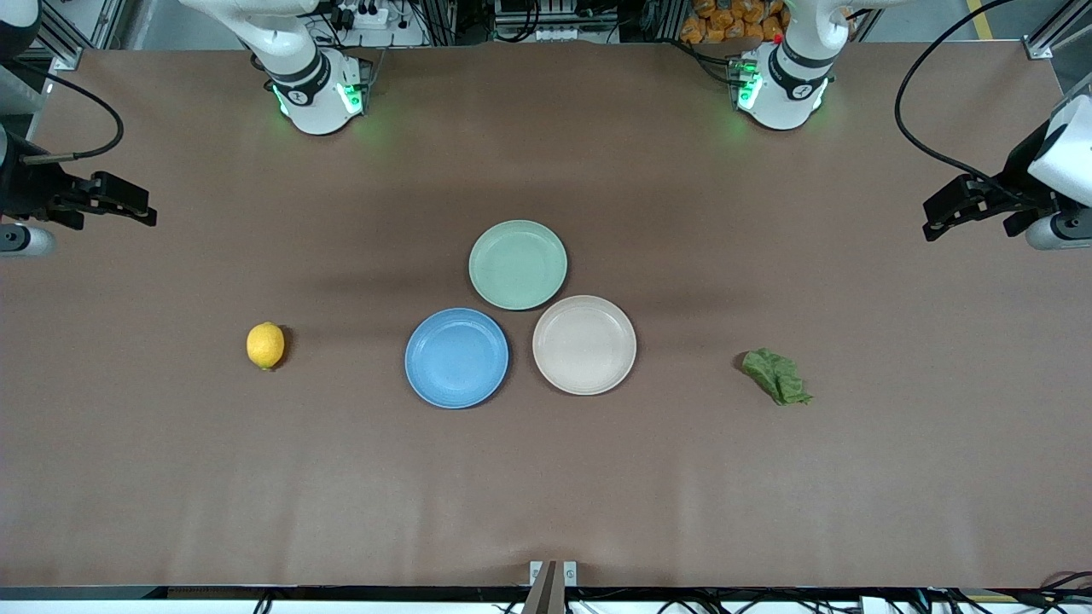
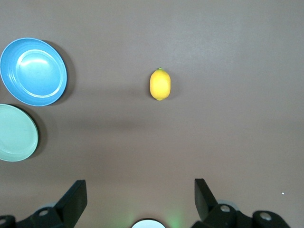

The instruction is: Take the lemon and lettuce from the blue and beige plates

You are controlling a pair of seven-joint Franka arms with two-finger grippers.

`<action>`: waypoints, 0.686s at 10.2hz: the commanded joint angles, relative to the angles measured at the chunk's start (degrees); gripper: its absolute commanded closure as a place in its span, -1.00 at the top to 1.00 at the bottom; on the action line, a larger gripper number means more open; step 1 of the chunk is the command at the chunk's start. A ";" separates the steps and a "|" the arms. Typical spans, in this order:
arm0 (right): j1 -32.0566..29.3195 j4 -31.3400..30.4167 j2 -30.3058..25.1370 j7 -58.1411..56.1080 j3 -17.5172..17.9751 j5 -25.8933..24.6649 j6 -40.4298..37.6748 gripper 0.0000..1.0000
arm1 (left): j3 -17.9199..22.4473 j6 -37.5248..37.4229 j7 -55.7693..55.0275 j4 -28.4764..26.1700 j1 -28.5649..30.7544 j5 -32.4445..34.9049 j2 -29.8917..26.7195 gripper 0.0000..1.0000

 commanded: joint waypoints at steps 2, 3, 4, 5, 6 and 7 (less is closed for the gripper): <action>-0.21 0.89 0.30 0.10 0.03 -0.50 -1.06 1.00 | -0.20 -1.25 1.99 0.01 0.50 -1.54 -1.08 1.00; -0.21 0.89 0.30 0.10 0.03 -0.50 -1.14 1.00 | -0.29 -1.60 2.25 0.01 0.50 -1.54 -1.09 1.00; -0.21 0.89 0.39 0.10 0.03 -0.41 -1.15 1.00 | -0.29 -1.61 2.78 0.10 0.41 -1.54 -1.00 1.00; -0.21 0.89 0.39 0.10 0.03 -0.32 -1.23 1.00 | -0.38 -1.61 2.78 0.19 0.41 -1.63 -1.00 1.00; -0.21 0.89 0.39 0.10 0.03 -0.24 -1.23 1.00 | -0.38 -1.61 2.69 0.28 0.33 -1.72 -0.91 1.00; -0.21 0.89 0.39 0.10 0.03 -0.24 -1.23 1.00 | -0.38 -1.61 2.43 0.71 0.24 -1.72 -0.82 1.00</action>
